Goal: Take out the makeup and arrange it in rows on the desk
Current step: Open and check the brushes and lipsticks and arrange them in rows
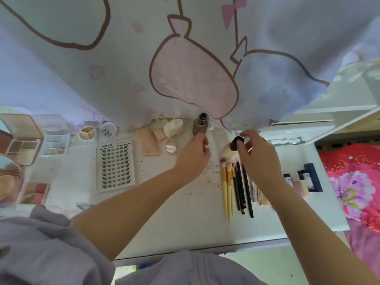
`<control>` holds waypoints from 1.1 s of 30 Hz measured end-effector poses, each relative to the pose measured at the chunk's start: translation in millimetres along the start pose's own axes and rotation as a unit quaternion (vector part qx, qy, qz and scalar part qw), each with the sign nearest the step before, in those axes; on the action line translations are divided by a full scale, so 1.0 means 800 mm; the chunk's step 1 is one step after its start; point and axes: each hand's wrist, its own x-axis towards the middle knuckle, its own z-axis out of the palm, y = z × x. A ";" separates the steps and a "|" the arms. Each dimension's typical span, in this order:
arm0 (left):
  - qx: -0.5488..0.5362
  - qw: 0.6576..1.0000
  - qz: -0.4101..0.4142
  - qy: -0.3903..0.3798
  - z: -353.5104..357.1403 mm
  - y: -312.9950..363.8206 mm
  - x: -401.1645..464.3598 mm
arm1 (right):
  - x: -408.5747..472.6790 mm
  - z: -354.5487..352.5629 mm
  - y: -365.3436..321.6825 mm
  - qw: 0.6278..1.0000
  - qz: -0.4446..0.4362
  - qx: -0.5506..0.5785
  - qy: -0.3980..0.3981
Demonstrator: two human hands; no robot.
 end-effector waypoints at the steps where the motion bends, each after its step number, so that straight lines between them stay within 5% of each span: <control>1: 0.001 0.999 0.002 -0.034 0.017 0.001 -0.003 | 0.008 0.000 0.005 0.999 0.011 -0.041 -0.021; 4: 0.002 0.996 0.002 -0.094 0.058 0.009 0.005 | 0.026 0.019 0.010 0.984 0.020 -0.139 -0.110; 7: -0.009 0.997 -0.004 -0.082 0.068 0.015 0.014 | 0.029 0.028 0.004 0.982 -0.019 -0.151 -0.112; 11: -0.052 0.997 0.023 -0.046 0.037 0.019 0.000 | 0.019 0.003 -0.010 0.994 -0.025 -0.036 -0.098; 19: -0.021 0.982 0.105 -0.155 -0.052 0.022 -0.069 | 0.000 -0.050 -0.052 0.978 -0.042 0.006 -0.206; 22: -0.094 0.972 0.085 -0.196 -0.084 0.037 -0.084 | -0.008 -0.057 -0.058 0.967 -0.047 0.129 -0.215; 28: -0.354 0.866 0.009 -0.353 -0.146 0.045 -0.108 | -0.031 -0.096 -0.097 0.946 -0.202 0.162 -0.197; 30: -0.335 0.873 0.017 -0.353 -0.161 0.041 -0.112 | -0.033 -0.115 -0.111 0.929 -0.231 0.126 -0.259; 33: -0.196 0.936 0.040 -0.290 -0.178 0.038 -0.115 | -0.031 -0.132 -0.124 0.916 -0.196 0.066 -0.345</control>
